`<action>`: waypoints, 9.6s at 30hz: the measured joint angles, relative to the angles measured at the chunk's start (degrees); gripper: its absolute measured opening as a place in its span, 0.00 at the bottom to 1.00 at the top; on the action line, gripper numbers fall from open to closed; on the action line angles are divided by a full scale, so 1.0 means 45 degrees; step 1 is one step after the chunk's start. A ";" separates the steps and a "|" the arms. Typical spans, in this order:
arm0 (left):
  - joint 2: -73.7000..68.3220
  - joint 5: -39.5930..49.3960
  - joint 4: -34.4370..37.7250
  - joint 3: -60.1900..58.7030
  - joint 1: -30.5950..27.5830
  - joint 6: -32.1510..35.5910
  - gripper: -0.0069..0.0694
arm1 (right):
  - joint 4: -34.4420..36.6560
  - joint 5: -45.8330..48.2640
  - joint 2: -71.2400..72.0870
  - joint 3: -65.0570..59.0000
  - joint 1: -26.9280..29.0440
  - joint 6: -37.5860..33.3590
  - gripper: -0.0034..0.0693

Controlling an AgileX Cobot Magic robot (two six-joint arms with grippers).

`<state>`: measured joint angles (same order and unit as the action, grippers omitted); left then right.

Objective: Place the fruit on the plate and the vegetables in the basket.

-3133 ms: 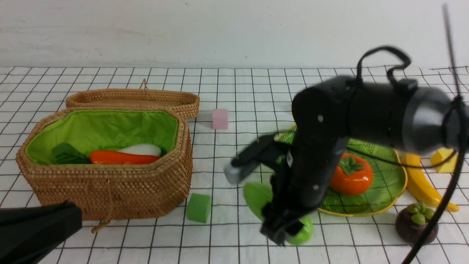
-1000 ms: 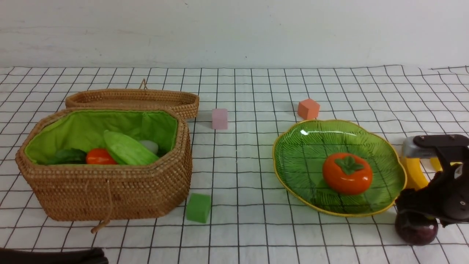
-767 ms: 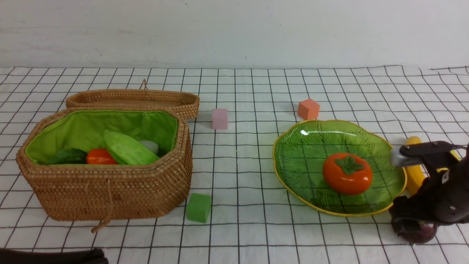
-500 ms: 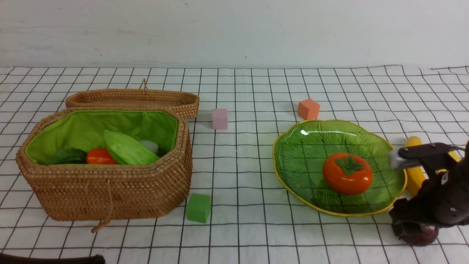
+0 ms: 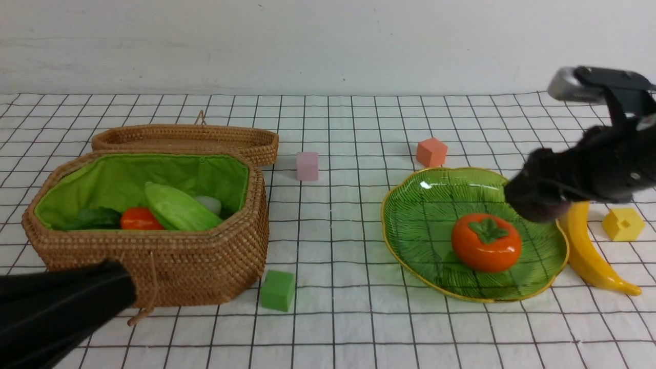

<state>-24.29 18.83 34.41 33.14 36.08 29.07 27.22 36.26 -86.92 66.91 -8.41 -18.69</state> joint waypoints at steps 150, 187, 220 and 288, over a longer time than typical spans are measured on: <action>0.0000 0.1126 0.0139 0.0000 0.0000 0.0500 0.08 | 0.3889 0.0245 -0.2700 0.0280 -0.0630 -0.1802 0.64; 0.3657 -0.3325 -0.0001 -0.5175 0.0000 -0.0715 0.07 | -0.2979 0.5900 1.5702 -0.6842 -0.0630 0.5600 0.05; 0.3707 -0.3141 0.0024 -0.6302 0.0000 -0.0719 0.07 | -0.5137 -0.3071 1.9464 -1.5025 0.1533 0.4631 0.04; 0.5524 0.0706 -0.7216 -0.7758 -0.6378 -1.0448 0.07 | -0.5137 -0.3162 1.9484 -1.5046 0.1533 0.4631 0.10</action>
<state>0.57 22.01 1.94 -1.77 7.38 -17.95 4.11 22.03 0.75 -0.80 -1.51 2.15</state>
